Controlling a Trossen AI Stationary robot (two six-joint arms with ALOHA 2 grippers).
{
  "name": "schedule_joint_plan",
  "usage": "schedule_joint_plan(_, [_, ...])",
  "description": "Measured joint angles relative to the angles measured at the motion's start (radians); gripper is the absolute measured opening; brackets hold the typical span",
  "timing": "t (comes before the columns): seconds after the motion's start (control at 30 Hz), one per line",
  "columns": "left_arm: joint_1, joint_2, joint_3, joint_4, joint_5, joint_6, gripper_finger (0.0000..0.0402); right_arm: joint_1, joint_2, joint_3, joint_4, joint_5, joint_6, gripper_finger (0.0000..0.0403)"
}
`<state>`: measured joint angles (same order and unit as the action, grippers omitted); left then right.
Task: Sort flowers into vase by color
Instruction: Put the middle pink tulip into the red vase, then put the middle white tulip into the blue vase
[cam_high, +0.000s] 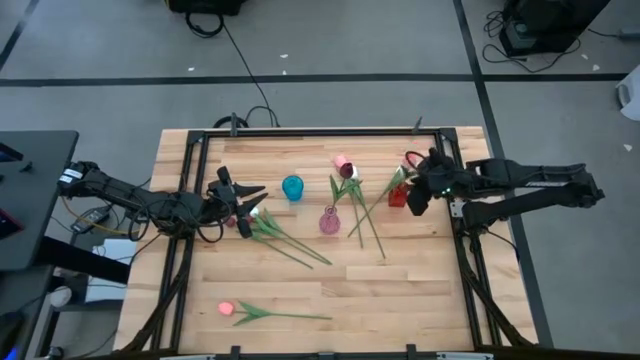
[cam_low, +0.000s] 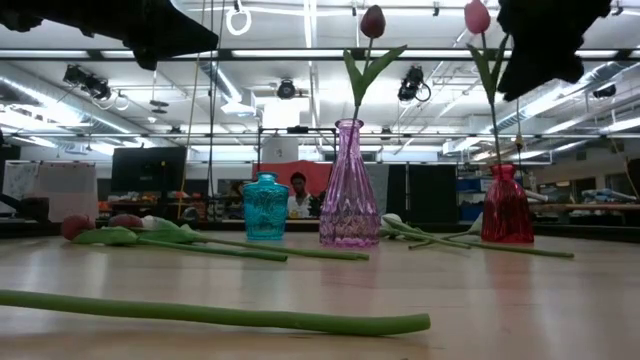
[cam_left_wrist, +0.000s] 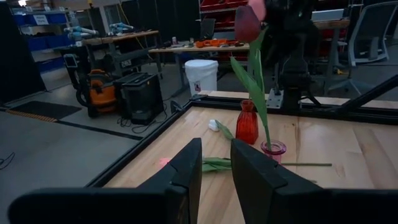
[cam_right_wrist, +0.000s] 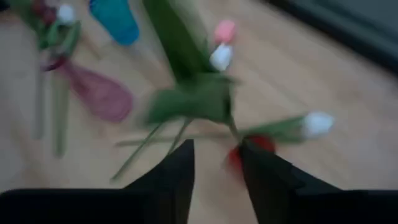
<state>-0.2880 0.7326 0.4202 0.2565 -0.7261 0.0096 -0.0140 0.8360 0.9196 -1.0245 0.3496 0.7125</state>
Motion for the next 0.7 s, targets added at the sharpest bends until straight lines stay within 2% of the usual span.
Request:
schedule_joint_plan(0.13, [0.0, 0.0, 0.0, -0.002, 0.0, -0.027, 0.0092, -0.003, 0.006, 0.09, -0.207, -0.085, 0.101, 0.0171])
schedule_joint_plan(0.2, [0.0, 0.0, 0.0, -0.011, 0.0, -0.044, 0.0092, -0.001, 0.012, 0.133, -0.309, -0.057, 0.134, 0.0172])
schedule_joint_plan(0.27, [0.0, 0.0, 0.0, -0.025, 0.0, -0.054, 0.0092, -0.001, 0.011, 0.16, -0.354, 0.02, 0.15, 0.017])
schedule_joint_plan(0.33, [0.0, 0.0, 0.0, -0.027, 0.0, -0.066, 0.0092, -0.006, 0.005, 0.171, -0.338, 0.089, 0.145, 0.0166])
schedule_joint_plan(0.43, [0.0, 0.0, 0.0, -0.025, 0.0, -0.068, 0.0092, -0.054, 0.015, 0.172, -0.287, 0.106, 0.102, 0.0159])
schedule_joint_plan(0.6, [0.012, 0.0, 0.0, -0.021, 0.001, -0.066, 0.0092, -0.193, 0.107, 0.172, -0.238, 0.091, -0.036, 0.0146])
schedule_joint_plan(0.7, [0.022, 0.0, 0.0, -0.021, 0.0, -0.067, 0.0092, -0.331, 0.153, 0.177, -0.187, 0.012, -0.176, 0.0139])
